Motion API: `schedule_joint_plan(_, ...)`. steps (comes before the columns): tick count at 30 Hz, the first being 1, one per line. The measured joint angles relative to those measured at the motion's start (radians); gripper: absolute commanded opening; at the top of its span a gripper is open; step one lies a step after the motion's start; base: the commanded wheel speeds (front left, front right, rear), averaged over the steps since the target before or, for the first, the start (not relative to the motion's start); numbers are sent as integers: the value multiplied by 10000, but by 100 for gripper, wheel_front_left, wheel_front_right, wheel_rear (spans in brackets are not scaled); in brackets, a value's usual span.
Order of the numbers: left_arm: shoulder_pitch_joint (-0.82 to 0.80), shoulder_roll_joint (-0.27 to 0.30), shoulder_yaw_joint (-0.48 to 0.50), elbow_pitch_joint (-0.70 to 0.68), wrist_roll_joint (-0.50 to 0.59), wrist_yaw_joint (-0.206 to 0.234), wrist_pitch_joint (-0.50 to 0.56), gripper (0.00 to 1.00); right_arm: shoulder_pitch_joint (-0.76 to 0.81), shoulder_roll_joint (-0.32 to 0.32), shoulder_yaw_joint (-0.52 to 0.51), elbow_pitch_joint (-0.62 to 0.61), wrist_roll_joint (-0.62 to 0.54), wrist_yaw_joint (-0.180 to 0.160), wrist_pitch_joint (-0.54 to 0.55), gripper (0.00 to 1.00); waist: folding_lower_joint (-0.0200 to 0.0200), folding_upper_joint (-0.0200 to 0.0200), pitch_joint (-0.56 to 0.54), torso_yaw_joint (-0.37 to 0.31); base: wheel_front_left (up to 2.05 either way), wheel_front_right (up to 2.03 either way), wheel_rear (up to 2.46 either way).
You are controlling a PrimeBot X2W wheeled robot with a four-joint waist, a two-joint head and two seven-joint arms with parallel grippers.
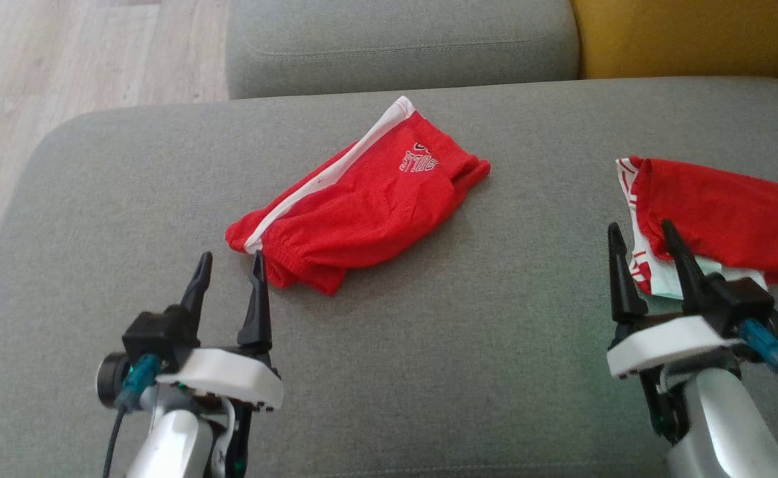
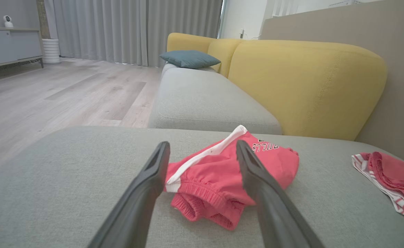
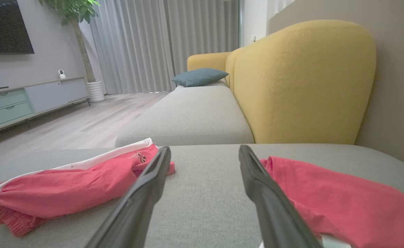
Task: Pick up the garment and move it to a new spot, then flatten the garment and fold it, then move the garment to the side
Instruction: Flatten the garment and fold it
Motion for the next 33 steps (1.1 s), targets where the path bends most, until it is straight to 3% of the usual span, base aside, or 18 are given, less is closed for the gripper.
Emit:
schedule_joint_plan(11, 233, -351, 640, -4, 548, -596, 2, 100, 916, 144, -215, -1220, 372, 0, 531, 100, 0, 0, 199, 46, 0, 0, 0)
schedule_joint_plan(20, -134, -648, 798, 146, 826, -941, 0, 100, 646, 150, -109, -1275, 1526, 0, 1538, 100, 0, 0, 857, 698, 0, 0, 0)
schedule_joint_plan(26, -372, -725, 803, 353, 828, -1097, 0, 100, -538, 151, -318, -412, 3482, 0, 2257, 100, 0, 0, 1318, 1447, 0, 0, 0)
schedule_joint_plan(33, -471, -769, 621, 420, 802, -1118, 0, 100, -2080, 150, -1131, 1684, 5551, 0, 3361, 100, 0, 0, 1789, 2520, 0, 0, 0)
